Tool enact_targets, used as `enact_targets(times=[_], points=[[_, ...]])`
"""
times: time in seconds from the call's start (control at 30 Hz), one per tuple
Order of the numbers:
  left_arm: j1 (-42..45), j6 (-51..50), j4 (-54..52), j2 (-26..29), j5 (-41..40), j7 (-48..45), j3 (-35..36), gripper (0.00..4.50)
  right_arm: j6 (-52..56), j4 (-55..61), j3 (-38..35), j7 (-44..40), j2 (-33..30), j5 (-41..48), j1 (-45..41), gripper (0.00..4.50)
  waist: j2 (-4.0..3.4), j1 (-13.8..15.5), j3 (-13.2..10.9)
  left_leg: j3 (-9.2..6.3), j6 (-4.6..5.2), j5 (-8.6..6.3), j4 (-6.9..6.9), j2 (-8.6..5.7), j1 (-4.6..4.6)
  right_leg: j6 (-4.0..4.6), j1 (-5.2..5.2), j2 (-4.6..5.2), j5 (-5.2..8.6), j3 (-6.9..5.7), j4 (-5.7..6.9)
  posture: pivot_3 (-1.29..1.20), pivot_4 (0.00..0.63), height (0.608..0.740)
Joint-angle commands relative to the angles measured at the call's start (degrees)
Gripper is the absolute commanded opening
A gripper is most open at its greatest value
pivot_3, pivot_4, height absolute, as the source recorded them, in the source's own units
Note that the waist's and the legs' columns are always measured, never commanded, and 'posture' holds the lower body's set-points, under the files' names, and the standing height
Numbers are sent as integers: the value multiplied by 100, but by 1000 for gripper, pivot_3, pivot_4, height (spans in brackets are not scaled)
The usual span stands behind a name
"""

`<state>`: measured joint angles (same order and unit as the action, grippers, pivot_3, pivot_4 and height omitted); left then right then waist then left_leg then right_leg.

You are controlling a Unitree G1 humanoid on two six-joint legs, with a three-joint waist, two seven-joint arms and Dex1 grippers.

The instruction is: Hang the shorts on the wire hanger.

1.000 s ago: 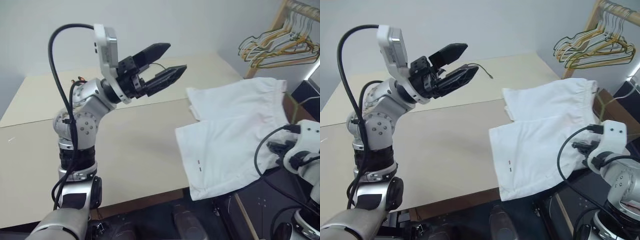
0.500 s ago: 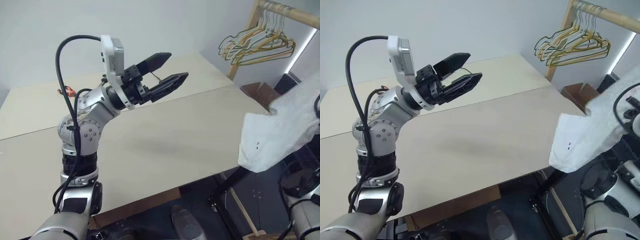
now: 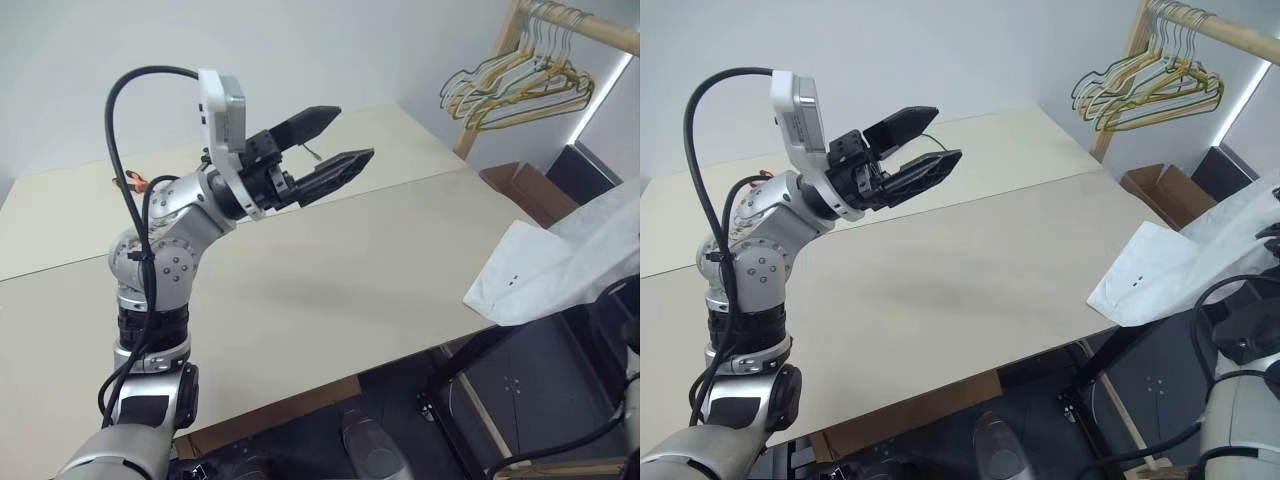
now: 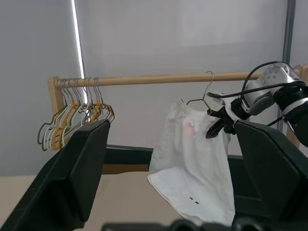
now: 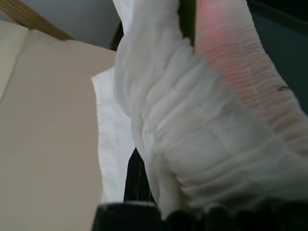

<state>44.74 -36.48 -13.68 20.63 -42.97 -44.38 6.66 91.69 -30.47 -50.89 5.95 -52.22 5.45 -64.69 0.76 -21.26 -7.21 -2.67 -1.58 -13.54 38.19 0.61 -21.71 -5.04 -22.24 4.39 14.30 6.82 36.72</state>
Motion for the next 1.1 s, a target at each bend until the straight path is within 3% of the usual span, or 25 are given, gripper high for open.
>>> enact_targets(times=[0.03, 0.37, 0.43, 0.5, 0.77, 0.97, 1.1], points=[[21, 101, -201, 61, -116, -45, 24, 4483, -11, 301, 300, -117, -54, 19, 21, 0, 1, -13, 0, 4, 0, 0, 0, 0, 1, -2, 0, -1, -1, 5, -2, -292, 71, 740], [1, 79, -230, 65, -133, -16, -1, 4500, 76, 1313, 375, 129, 499, -364, 295, 3272, 2, -13, -2, 10, 0, 0, -2, -1, 1, -10, -1, -5, -4, 20, -6, -291, 84, 740], [-19, 66, -242, 79, -139, -15, 1, 4500, -164, 1734, 533, 217, 628, -484, 481, 4010, 2, -8, -2, 10, 0, 0, -2, -1, 0, -11, -2, -5, -5, 20, -9, -287, 83, 740], [-40, 57, -256, 89, -145, -19, -3, 4500, -618, 2227, 780, 359, 772, -642, 754, 4451, 2, -11, -2, 9, 0, 0, -3, 0, 0, -12, -2, -5, -5, 20, -9, -287, 82, 740], [10, 99, -159, 112, -152, -81, 14, 4500, -3568, 3600, 1977, 1339, 1254, -1643, 2299, 4451, 2, -32, -2, 17, 0, 0, -5, -1, 2, -17, -3, -5, -6, 30, -8, -286, 73, 740], [-54, 159, -184, 110, -18, -39, -59, 4500, -6376, 4004, 3008, 2216, 1178, -2757, 3513, 4451, 2, -35, -2, 21, 0, 0, -9, -1, 13, -18, -3, -5, -7, 34, -9, -273, 62, 740], [-335, 386, -173, 167, 427, 293, -73, 4500, -7588, 4338, 3672, 1530, 1326, -2508, 3561, 4451, 4, -52, -1, 24, 0, 0, -10, -2, 30, -20, 1, -6, -8, 43, -8, -245, 54, 740]])
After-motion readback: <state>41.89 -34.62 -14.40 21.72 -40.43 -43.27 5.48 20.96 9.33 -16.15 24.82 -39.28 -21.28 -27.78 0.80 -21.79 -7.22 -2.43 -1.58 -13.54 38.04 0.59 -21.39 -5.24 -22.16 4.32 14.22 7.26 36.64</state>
